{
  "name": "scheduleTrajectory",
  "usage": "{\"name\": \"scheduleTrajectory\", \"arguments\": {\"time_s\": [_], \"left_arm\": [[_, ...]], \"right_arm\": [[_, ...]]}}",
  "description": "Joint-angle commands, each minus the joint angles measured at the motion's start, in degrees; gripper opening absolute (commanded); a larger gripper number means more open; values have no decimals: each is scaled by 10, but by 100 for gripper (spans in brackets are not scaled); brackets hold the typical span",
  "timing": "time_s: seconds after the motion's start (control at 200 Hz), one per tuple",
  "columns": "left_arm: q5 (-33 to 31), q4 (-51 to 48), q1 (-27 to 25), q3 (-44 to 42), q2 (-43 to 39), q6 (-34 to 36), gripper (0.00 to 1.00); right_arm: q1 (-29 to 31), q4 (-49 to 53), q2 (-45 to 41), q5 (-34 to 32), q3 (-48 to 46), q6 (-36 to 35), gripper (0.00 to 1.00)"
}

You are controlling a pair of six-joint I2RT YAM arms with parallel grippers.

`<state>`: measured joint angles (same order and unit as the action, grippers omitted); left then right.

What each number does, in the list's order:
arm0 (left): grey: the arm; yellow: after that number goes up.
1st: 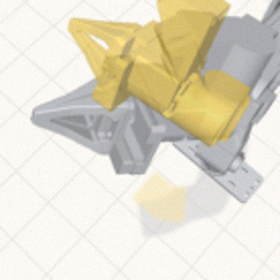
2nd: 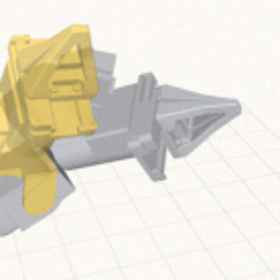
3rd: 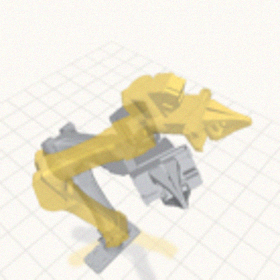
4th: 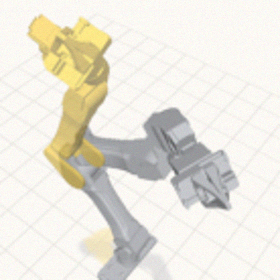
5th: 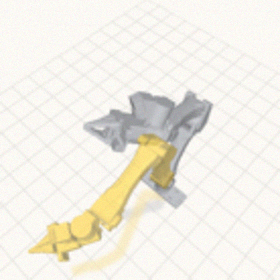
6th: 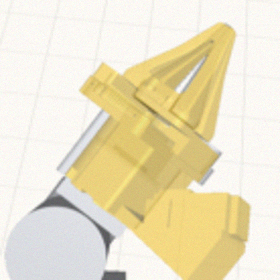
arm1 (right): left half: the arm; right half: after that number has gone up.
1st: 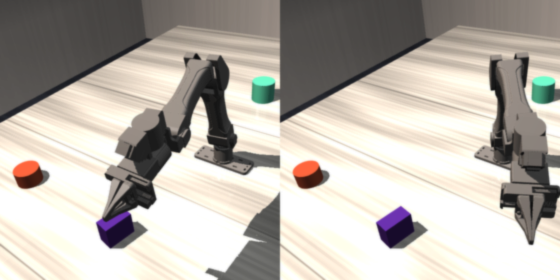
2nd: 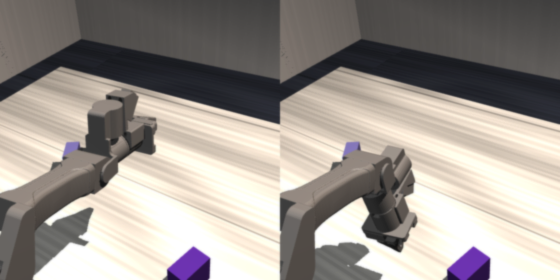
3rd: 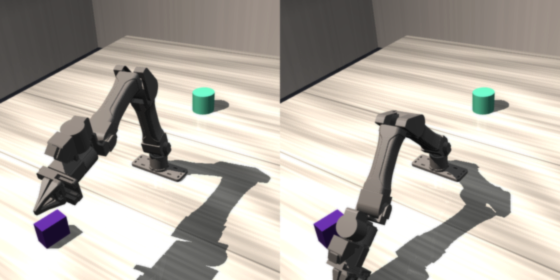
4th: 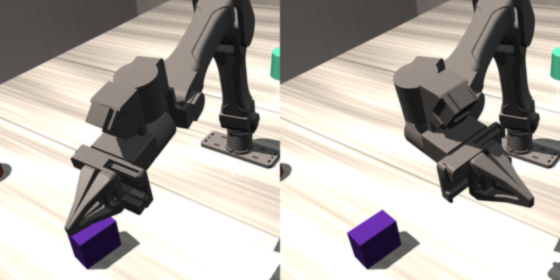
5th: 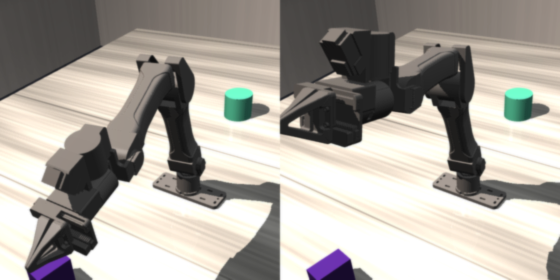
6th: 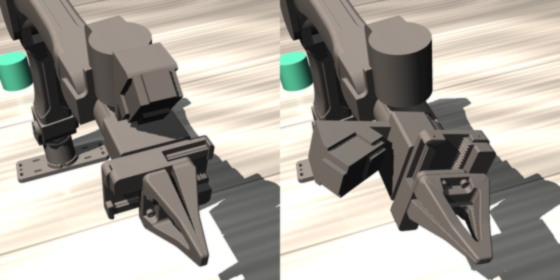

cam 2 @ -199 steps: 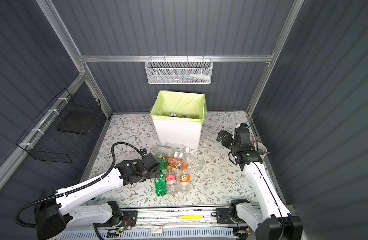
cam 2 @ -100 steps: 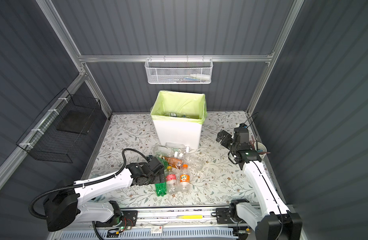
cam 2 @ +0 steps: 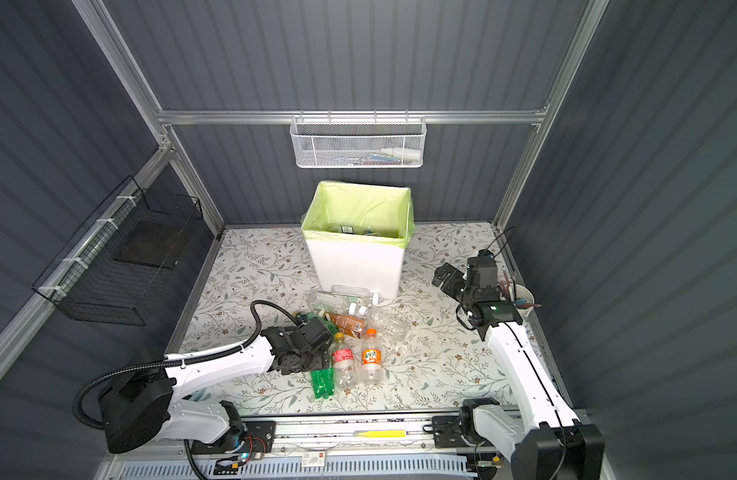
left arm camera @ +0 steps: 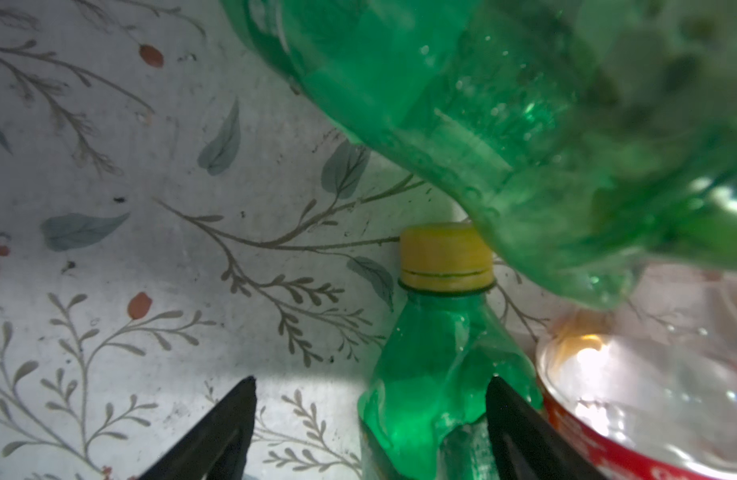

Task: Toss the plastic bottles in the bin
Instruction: 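Close the left gripper on a yellow-capped green Sprite bottle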

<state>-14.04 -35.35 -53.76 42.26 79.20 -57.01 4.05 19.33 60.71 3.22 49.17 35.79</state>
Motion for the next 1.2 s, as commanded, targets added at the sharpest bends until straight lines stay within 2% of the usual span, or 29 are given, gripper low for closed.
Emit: {"name": "scheduleTrajectory", "arguments": {"time_s": [0.0,0.265,0.51,0.685,0.866,1.061,1.196], "left_arm": [[-40,-61,-3,-12,-6,-25,86],[-72,-93,15,-41,-45,-57,87],[-88,-99,34,-27,-76,-46,93],[-76,-91,33,-5,-89,-47,100],[-54,-95,31,11,-87,-80,100],[-5,-61,27,3,-57,-105,100],[11,-79,27,16,-20,-103,100]], "right_arm": [[1,2,-7,-6,-6,-2,99],[1,2,-9,-7,-6,-1,99],[1,3,-10,-3,-9,1,99],[1,2,-11,-3,-13,4,99],[1,-1,-10,-3,-19,4,99],[1,-3,-3,0,-19,3,99],[1,-3,-1,-1,-20,0,99]]}}
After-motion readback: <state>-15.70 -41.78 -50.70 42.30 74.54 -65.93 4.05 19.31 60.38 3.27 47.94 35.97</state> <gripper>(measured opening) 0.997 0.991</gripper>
